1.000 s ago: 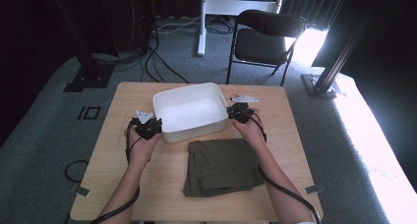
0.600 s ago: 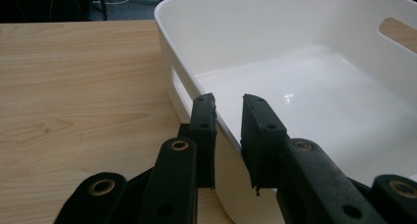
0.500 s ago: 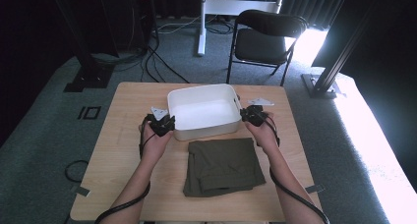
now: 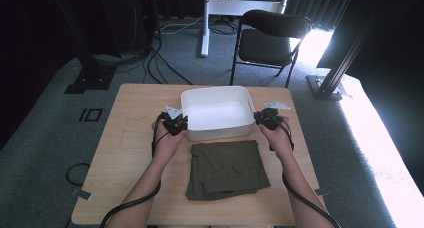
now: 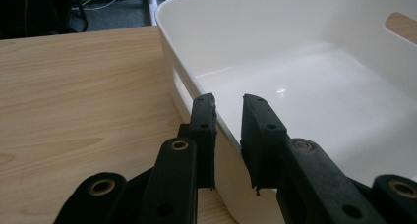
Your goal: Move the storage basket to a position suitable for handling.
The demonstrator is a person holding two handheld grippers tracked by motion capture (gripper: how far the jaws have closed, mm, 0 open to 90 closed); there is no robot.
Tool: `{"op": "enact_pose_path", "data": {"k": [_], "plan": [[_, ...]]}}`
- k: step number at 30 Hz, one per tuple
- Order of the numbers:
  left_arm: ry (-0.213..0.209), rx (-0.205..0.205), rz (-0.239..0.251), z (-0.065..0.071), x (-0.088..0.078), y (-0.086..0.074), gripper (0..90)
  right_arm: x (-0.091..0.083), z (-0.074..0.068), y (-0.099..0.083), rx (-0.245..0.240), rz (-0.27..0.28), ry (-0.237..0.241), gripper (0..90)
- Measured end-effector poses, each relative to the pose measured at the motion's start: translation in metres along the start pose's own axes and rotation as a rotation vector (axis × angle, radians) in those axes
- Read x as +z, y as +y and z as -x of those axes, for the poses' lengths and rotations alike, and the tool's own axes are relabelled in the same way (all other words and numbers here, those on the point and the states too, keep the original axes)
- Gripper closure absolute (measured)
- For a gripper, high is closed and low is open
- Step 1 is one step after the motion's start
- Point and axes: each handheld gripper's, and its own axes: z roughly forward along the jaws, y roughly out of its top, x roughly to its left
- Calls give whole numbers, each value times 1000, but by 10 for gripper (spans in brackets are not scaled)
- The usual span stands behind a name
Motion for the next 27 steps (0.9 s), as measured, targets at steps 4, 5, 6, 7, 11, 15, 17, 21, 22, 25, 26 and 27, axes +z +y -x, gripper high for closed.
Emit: {"op": "enact_pose_path", "data": {"k": [4,5,6,7,11,15,17,21,22,25,26,27], "plan": [[-7,30,-1,7,7,4,775,-6,10,-3,25,0,-14,830],[-9,37,-1,9,9,5,775,-7,12,-4,29,0,-16,829],[-11,38,0,10,10,6,775,-8,14,-5,31,0,-18,829],[-16,40,-2,12,12,7,775,-9,16,-6,36,2,-20,829],[-29,47,-1,20,17,10,775,-13,24,-8,49,1,-31,829],[-37,50,1,27,23,12,775,-18,31,-12,69,6,-44,829],[-40,57,-2,30,26,14,775,-20,34,-13,80,7,-47,829],[-48,49,-8,35,32,18,775,-26,39,-17,91,8,-56,825],[-47,53,-11,36,34,19,775,-27,40,-18,91,9,-56,824],[-53,51,-11,40,36,20,775,-30,44,-20,100,10,-58,825],[-53,54,-12,41,37,20,775,-31,45,-20,103,11,-59,825],[-55,55,-11,43,37,21,775,-31,47,-21,107,12,-59,825]]}}
